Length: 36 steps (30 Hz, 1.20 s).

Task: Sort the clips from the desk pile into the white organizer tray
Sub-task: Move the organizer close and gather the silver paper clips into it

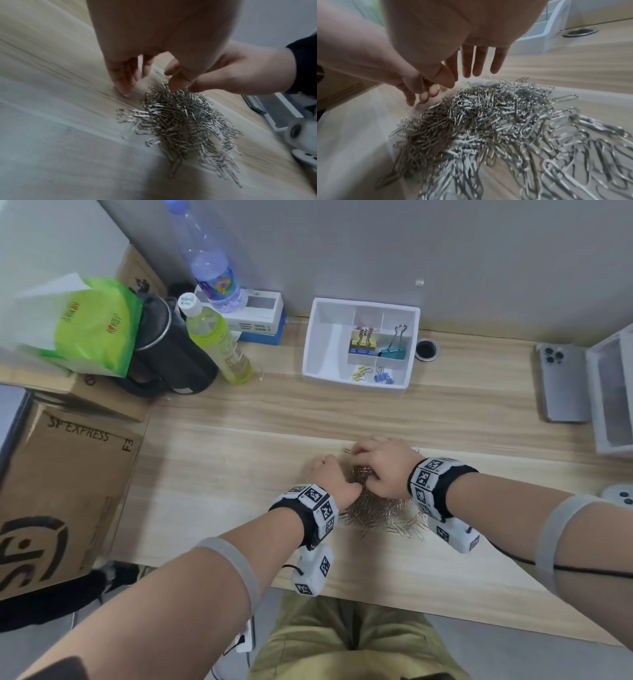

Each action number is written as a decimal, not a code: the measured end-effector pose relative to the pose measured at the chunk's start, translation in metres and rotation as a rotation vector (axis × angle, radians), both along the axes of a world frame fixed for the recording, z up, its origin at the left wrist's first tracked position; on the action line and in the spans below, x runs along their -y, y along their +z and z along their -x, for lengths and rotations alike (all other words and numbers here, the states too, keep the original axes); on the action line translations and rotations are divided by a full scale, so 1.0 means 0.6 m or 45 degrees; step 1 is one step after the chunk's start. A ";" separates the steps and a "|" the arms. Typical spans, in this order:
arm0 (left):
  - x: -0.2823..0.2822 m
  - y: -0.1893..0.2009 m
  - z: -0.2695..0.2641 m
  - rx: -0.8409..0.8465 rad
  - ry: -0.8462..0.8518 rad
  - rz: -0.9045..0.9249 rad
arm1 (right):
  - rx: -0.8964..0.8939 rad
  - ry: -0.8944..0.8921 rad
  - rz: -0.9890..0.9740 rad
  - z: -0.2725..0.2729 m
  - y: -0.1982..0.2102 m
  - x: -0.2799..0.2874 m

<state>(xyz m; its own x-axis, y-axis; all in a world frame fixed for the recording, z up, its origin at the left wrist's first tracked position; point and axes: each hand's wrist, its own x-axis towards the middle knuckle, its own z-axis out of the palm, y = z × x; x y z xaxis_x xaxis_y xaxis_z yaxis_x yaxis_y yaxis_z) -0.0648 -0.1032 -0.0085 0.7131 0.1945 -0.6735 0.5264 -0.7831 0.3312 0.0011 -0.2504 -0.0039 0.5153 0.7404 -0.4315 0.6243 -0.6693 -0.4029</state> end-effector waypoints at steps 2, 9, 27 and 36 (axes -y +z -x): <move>-0.017 0.006 0.000 -0.001 0.117 -0.079 | 0.029 -0.050 0.035 -0.010 0.001 -0.007; -0.029 0.010 0.023 -0.239 0.293 -0.083 | 0.009 -0.022 0.159 -0.016 -0.009 -0.034; -0.016 0.020 0.000 -0.027 0.202 0.037 | -0.066 0.004 0.028 -0.016 0.001 -0.007; -0.030 -0.003 -0.017 -0.103 -0.110 0.026 | -0.057 0.183 0.102 0.009 -0.019 -0.034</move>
<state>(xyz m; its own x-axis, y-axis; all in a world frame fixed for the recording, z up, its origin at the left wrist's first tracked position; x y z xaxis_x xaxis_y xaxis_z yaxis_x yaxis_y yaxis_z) -0.0547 -0.0849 -0.0105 0.6698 0.1203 -0.7327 0.4829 -0.8201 0.3069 -0.0043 -0.2299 -0.0155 0.3856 0.7672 -0.5125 0.6983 -0.6057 -0.3814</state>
